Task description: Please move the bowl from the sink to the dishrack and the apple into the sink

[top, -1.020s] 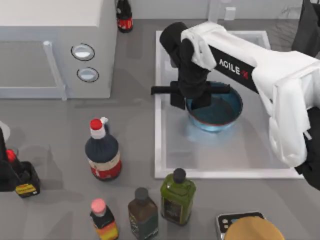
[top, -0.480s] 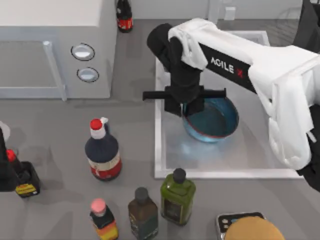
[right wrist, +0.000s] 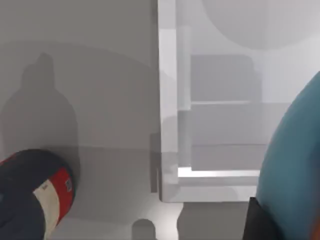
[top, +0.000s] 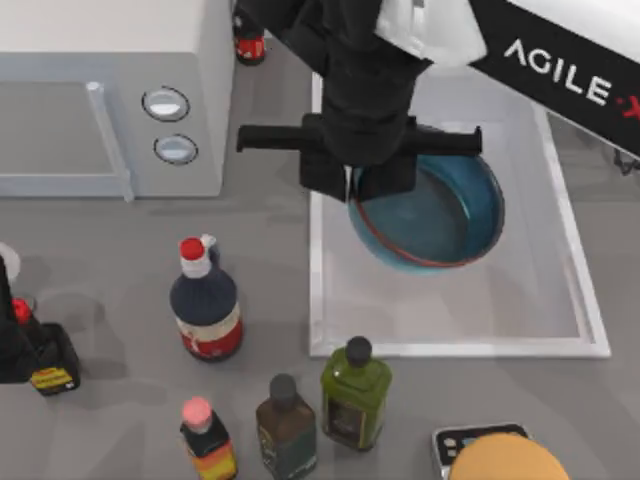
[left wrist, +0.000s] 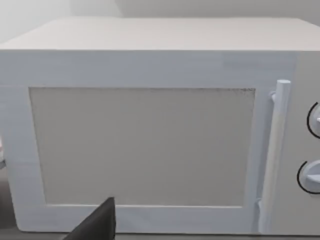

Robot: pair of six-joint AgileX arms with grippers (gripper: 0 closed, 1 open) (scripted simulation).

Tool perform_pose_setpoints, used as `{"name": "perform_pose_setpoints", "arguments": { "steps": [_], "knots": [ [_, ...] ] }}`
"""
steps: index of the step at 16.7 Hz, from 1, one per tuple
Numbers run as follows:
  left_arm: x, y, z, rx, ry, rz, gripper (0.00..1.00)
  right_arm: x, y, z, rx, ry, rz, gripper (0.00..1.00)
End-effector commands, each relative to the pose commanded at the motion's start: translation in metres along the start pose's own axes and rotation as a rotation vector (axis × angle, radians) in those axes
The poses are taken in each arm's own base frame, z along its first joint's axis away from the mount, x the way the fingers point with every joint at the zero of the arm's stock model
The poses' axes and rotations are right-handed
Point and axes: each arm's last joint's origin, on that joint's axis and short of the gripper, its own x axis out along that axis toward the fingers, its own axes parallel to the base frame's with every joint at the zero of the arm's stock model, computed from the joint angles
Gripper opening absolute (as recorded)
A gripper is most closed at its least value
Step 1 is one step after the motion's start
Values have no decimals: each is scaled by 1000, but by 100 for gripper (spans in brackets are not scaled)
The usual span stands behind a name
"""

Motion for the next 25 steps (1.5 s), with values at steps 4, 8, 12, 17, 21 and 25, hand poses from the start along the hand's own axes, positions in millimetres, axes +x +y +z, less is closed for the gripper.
{"name": "perform_pose_setpoints", "arguments": {
  "steps": [4,8,12,17,21,25],
  "knots": [
    [0,0,0,0,0,0,100,-83,-24,-67,1,-9,23,0],
    [0,0,0,0,0,0,100,-106,-38,-111,-20,24,-22,0],
    [0,0,0,0,0,0,100,-106,-38,-111,-17,25,-22,0],
    [0,0,0,0,0,0,100,-96,-52,-86,29,23,25,0],
    [0,0,0,0,0,0,100,-75,-96,-27,129,-61,142,0],
    [0,0,0,0,0,0,100,-67,-183,36,224,-322,265,0]
  ]
}}
